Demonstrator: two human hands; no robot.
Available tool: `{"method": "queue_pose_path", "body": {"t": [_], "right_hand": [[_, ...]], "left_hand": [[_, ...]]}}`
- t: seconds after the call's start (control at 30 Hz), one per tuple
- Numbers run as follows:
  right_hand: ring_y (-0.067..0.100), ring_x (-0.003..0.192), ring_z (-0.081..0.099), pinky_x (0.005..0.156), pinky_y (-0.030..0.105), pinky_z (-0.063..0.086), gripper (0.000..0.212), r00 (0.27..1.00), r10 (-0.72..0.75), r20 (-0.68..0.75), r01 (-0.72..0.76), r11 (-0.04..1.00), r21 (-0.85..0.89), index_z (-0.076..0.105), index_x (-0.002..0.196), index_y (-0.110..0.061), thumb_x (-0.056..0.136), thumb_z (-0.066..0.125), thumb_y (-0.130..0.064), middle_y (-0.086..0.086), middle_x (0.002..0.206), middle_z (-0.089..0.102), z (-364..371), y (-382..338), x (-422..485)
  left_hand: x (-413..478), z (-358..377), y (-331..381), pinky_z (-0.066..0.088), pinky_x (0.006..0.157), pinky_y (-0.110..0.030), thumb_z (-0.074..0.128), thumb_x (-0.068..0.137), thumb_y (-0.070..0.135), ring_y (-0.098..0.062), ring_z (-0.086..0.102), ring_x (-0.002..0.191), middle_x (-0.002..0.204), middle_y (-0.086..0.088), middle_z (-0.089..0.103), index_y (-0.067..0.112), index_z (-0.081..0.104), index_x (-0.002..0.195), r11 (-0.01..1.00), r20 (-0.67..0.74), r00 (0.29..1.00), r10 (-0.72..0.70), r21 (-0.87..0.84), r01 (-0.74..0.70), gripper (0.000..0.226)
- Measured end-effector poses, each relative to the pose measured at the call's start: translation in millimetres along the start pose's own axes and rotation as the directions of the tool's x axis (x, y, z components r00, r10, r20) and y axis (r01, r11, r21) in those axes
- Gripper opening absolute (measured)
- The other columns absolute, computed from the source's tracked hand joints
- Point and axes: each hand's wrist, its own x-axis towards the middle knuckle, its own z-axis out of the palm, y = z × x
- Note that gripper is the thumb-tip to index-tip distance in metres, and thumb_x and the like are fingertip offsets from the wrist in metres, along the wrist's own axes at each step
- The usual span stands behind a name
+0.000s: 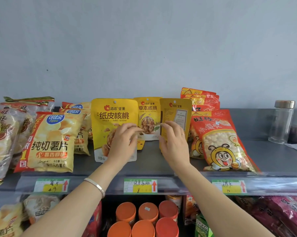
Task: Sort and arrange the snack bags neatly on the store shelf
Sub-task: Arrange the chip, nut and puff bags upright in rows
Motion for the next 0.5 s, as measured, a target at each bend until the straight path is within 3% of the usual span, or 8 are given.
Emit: {"method": "queue_pose_path", "body": {"t": [0.07, 0.1, 0.17, 0.23, 0.3, 0.4, 0.5], "right_hand": [[0.031, 0.124, 0.047, 0.094, 0.04, 0.05, 0.043, 0.974, 0.072, 0.217, -0.087, 0.994, 0.063, 0.051, 0.133, -0.011, 0.091, 0.061, -0.017, 0.009, 0.136, 0.049, 7.8, -12.6, 3.9], [0.028, 0.129, 0.042, 0.097, 0.037, 0.046, 0.047, 0.935, 0.121, 0.333, -0.159, 0.983, 0.089, 0.044, 0.139, -0.013, 0.095, 0.056, -0.023, 0.007, 0.142, 0.044, 13.7, -18.0, 4.8], [0.026, 0.136, 0.035, 0.102, 0.036, 0.039, 0.057, 0.816, 0.209, 0.539, -0.327, 0.936, 0.132, 0.029, 0.148, -0.016, 0.098, 0.05, -0.032, 0.006, 0.15, 0.033, 25.2, -26.0, 8.0], [0.025, 0.14, 0.031, 0.108, 0.036, 0.033, 0.065, 0.696, 0.266, 0.667, -0.507, 0.839, 0.195, 0.019, 0.152, -0.016, 0.098, 0.048, -0.037, 0.007, 0.156, 0.027, 36.8, -31.2, 14.9], [0.025, 0.141, 0.031, 0.109, 0.034, 0.031, 0.061, 0.628, 0.302, 0.717, -0.622, 0.749, 0.229, 0.016, 0.153, -0.015, 0.101, 0.043, -0.033, 0.008, 0.156, 0.027, 48.0, -32.8, 23.9], [0.025, 0.14, 0.033, 0.106, 0.03, 0.03, 0.046, 0.616, 0.381, 0.689, -0.723, 0.621, 0.303, 0.031, 0.148, -0.012, 0.103, 0.034, -0.016, 0.008, 0.153, 0.035, 60.9, -29.1, 38.7], [0.027, 0.133, 0.042, 0.093, 0.026, 0.035, 0.042, 0.613, 0.42, 0.669, -0.679, 0.714, 0.174, 0.042, 0.143, -0.014, 0.101, 0.035, -0.012, 0.009, 0.146, 0.044, 73.2, -15.9, 49.4]], "left_hand": [[-2.8, -8.5, -6.9, 0.048, 0.087, -0.043, 0.058, 0.085, -0.001, -0.031, 0.055, 0.101, 0.122, -0.012, 0.052, 0.01, 0.066, 0.109, 1.0, -0.141, 0.99, -0.014, 0.024, 0.017, 0.028], [-4.6, -12.0, -11.0, 0.047, 0.09, -0.043, 0.062, 0.083, 0.0, -0.032, 0.052, 0.106, 0.126, -0.015, 0.049, 0.01, 0.064, 0.114, 0.998, -0.223, 0.974, -0.047, 0.039, 0.057, 0.033], [-9.2, -17.0, -21.9, 0.036, 0.097, -0.042, 0.07, 0.078, 0.005, -0.034, 0.042, 0.121, 0.134, -0.02, 0.042, 0.01, 0.054, 0.125, 0.985, -0.353, 0.927, -0.13, 0.064, 0.163, 0.05], [-12.9, -20.4, -36.2, 0.03, 0.104, -0.046, 0.075, 0.074, 0.012, -0.034, 0.03, 0.133, 0.142, -0.022, 0.031, 0.013, 0.038, 0.138, 0.965, -0.381, 0.894, -0.235, 0.017, 0.261, 0.074], [-13.7, -23.2, -51.0, 0.025, 0.111, -0.048, 0.077, 0.074, 0.017, -0.029, 0.019, 0.14, 0.149, -0.017, 0.021, 0.015, 0.023, 0.146, 0.934, -0.331, 0.874, -0.356, -0.11, 0.339, 0.09], [-10.5, -27.3, -71.3, 0.021, 0.114, -0.049, 0.079, 0.071, 0.031, -0.02, 0.016, 0.142, 0.155, -0.001, 0.015, 0.028, 0.004, 0.15, 0.777, -0.122, 0.814, -0.568, -0.405, 0.481, 0.109], [-3.9, -30.4, -83.2, 0.023, 0.114, -0.047, 0.083, 0.052, 0.057, -0.017, 0.024, 0.141, 0.155, 0.007, 0.021, 0.04, -0.004, 0.147, 0.619, 0.076, 0.771, -0.632, -0.549, 0.561, 0.131]]}}
